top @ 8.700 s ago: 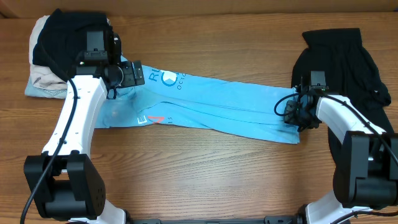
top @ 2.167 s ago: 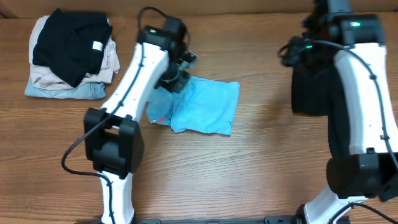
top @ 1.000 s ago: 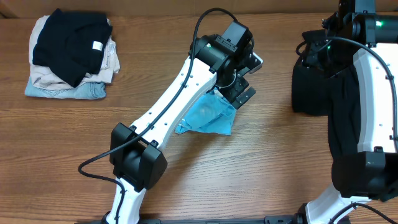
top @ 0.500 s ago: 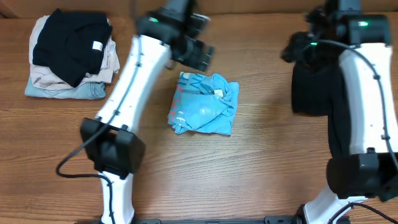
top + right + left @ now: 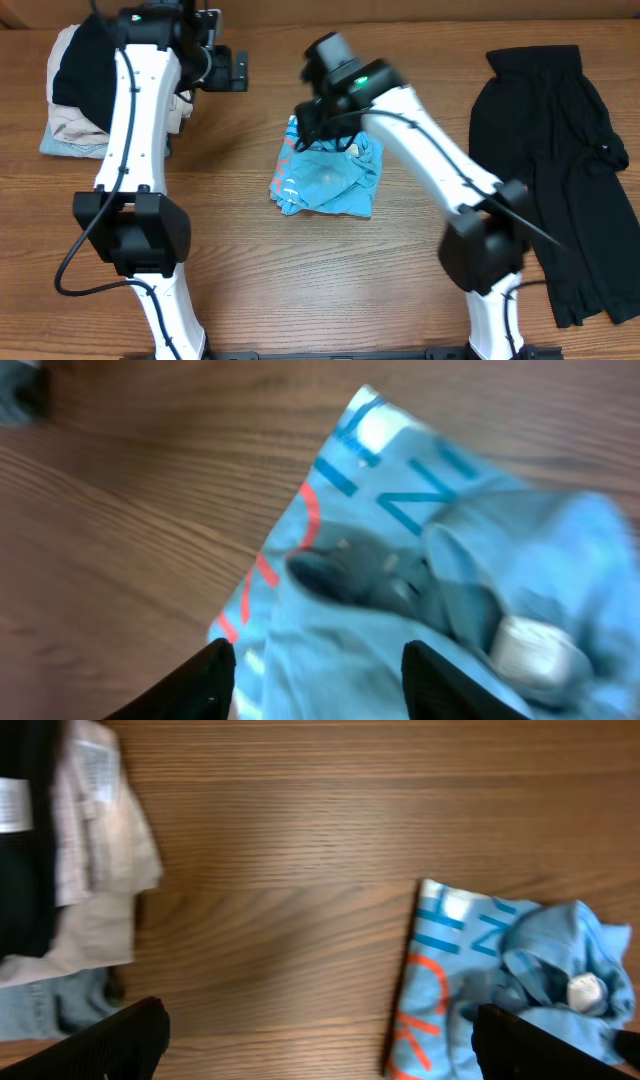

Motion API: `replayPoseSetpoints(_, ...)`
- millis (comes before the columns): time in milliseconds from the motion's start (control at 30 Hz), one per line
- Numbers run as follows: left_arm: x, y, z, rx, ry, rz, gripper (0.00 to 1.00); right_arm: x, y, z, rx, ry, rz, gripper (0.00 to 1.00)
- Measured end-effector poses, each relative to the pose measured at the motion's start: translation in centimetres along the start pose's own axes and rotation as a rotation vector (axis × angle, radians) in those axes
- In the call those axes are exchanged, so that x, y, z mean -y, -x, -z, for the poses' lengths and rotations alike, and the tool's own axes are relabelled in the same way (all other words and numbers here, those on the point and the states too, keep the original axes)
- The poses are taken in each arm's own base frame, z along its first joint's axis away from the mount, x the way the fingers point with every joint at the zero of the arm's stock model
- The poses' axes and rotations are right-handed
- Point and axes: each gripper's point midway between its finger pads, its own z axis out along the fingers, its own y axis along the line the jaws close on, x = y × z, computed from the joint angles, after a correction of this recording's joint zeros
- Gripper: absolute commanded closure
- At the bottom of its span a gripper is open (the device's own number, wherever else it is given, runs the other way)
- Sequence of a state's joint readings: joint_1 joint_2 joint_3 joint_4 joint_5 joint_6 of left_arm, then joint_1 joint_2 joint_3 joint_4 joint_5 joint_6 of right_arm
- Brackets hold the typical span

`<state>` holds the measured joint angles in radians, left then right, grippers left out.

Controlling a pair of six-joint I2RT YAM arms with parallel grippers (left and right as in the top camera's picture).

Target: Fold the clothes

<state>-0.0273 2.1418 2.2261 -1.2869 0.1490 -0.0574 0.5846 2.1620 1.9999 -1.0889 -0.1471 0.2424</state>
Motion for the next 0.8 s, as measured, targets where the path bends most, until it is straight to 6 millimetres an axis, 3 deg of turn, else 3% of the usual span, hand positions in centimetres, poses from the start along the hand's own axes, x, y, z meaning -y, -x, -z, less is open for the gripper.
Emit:
replayPoseSetpoints(100, -1.5, 0.1, 0.2, 0.004, 0.011, 0.028, 0.0, -0.5, -0.9, -2.9, -0.031, -0.036, 0.021, 0.41)
replayPoseSetpoints(200, -2.3, 0.1, 0.3, 0.004, 0.018, 0.043, 0.0, -0.8, -1.3, -4.3, -0.043, -0.059, 0.039, 0.41)
replayPoseSetpoints(733, -2.3, 0.2, 0.3, 0.008, 0.02, 0.039, 0.0, -0.8, -1.7, -5.8, -0.063, -0.057, 0.108, 0.42)
replayPoseSetpoints(800, -2.3, 0.2, 0.3, 0.008, 0.02, 0.035, 0.0, -0.5, -2.0, -6.4, -0.078, -0.062, 0.113, 0.49)
